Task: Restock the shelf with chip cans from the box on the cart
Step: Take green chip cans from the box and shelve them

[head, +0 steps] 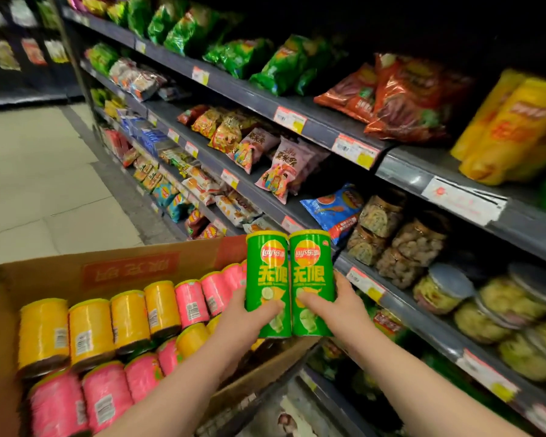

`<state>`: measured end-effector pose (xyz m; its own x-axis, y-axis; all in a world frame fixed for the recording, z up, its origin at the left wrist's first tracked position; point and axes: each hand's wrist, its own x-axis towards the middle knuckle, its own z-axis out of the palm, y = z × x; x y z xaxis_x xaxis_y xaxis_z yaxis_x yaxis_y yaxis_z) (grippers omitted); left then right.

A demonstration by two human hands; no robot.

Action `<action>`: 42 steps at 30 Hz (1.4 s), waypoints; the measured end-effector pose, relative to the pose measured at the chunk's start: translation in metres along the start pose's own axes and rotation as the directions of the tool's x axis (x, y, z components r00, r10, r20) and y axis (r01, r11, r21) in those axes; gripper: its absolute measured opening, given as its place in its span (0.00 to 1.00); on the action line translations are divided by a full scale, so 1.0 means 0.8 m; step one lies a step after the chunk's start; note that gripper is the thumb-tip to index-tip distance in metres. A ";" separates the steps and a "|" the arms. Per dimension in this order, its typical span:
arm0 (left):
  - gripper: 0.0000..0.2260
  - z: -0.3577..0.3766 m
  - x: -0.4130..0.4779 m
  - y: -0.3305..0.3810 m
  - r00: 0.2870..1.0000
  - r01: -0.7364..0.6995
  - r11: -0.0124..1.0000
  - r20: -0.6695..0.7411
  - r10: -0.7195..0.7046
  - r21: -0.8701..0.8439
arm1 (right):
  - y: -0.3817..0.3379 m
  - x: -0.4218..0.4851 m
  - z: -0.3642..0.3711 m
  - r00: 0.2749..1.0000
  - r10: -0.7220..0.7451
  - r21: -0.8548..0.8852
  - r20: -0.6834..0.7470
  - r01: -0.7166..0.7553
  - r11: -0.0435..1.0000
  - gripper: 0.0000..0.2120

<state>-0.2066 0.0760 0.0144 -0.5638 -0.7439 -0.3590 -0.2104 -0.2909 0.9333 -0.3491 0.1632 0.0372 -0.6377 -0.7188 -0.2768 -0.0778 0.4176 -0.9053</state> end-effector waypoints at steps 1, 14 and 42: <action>0.21 0.008 -0.004 0.004 1.000 -0.016 1.000 0.015 0.016 0.008 | 0.001 -0.007 -0.009 1.000 -0.003 0.016 -0.025 0.003 1.000 0.25; 0.18 0.129 -0.043 0.042 0.973 -0.137 0.990 0.189 0.131 0.020 | 0.010 -0.084 -0.135 0.962 -0.071 0.119 -0.262 0.105 0.987 0.24; 0.13 0.487 -0.121 0.135 0.885 -0.324 0.934 0.301 0.355 -0.151 | 0.011 -0.129 -0.568 0.743 -0.341 -0.066 -0.576 0.374 0.925 0.34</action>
<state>-0.4864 0.3508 0.1531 -0.8142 -0.5804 0.0162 0.1062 -0.1215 0.9869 -0.6324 0.4936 0.2042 -0.8885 -0.3566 0.2888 -0.3609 0.1544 -0.9197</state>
